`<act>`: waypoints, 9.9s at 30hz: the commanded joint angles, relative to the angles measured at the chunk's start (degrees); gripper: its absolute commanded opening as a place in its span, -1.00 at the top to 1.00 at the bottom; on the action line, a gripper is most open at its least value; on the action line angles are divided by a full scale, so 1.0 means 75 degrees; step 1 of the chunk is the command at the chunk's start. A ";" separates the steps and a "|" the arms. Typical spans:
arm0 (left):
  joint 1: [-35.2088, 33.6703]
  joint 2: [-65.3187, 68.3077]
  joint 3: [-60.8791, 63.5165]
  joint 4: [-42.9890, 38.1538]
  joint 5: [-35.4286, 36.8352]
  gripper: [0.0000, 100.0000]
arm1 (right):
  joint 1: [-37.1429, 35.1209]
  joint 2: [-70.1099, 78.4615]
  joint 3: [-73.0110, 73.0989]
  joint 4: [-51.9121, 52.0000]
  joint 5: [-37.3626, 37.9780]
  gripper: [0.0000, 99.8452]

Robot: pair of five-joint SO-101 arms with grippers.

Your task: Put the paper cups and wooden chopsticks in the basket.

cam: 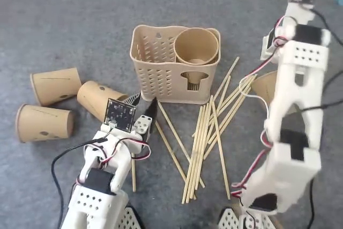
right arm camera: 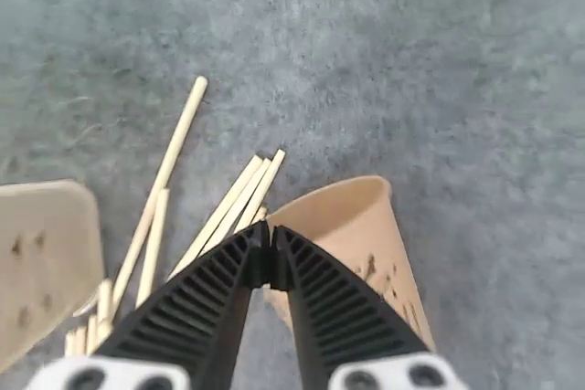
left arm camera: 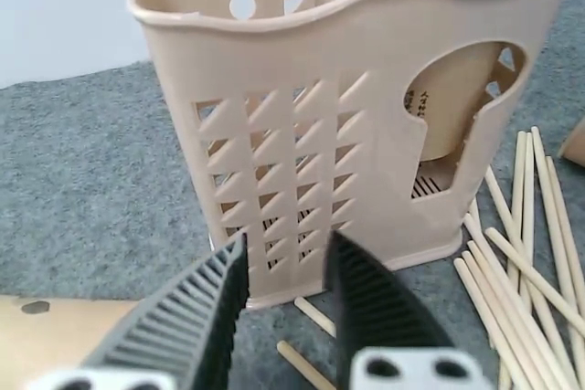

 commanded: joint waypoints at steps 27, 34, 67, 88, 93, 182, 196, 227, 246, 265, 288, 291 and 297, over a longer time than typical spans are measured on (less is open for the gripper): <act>-0.0492 0.6810 -0.3569 -0.0422 -0.0023 0.89 | 0.0779 0.3288 -0.3892 0.3030 0.1536 0.98; -0.0527 0.6810 -0.3569 -0.0434 -0.0047 0.89 | 0.1495 0.2503 -0.2860 0.3042 0.1946 0.98; -0.0551 0.6752 -0.3499 -0.0434 -0.0059 0.88 | 0.4284 -0.5398 0.4513 0.2948 0.5240 0.65; -0.0551 0.6752 -0.3499 -0.0445 -0.0059 0.88 | 0.4765 -0.6347 0.5873 0.1424 0.5544 0.75; -0.0551 0.6752 -0.3487 -0.0434 -0.0059 0.88 | 0.4788 -0.7004 0.5790 0.1506 0.5579 0.68; -0.0563 0.6822 -0.3475 -0.0621 -0.0082 0.88 | -0.2760 -0.2116 -0.3470 0.3007 -0.0844 0.40; -0.0809 0.6775 -0.3487 -0.0621 -0.0082 0.88 | -0.0651 -0.7250 0.4618 0.2456 -0.0059 0.96; -0.6927 0.4618 -0.5667 0.3188 -0.0762 0.64 | 0.1225 -0.8774 1.2976 -0.3569 0.1864 0.98; -0.8111 1.2378 -1.2243 0.5685 -0.1711 0.65 | 0.1260 -0.8738 1.2988 -0.3546 0.1864 0.98; -0.7900 1.3234 -1.2384 0.8088 -0.2356 0.70 | 0.1260 -0.8785 1.2988 -0.3534 0.1946 0.98; -0.7689 0.9377 -1.1259 0.9541 -0.3739 0.97 | 0.1272 -0.8785 1.2988 -0.3522 0.2122 0.98; -0.7408 0.8498 -1.1270 0.9541 -0.3903 0.97 | 0.1272 -0.8785 1.2988 -0.3522 0.2122 0.98; -0.6295 0.7232 -1.1669 0.9272 -0.3388 0.97 | 0.1284 -0.8785 1.2988 -0.3511 0.2122 0.98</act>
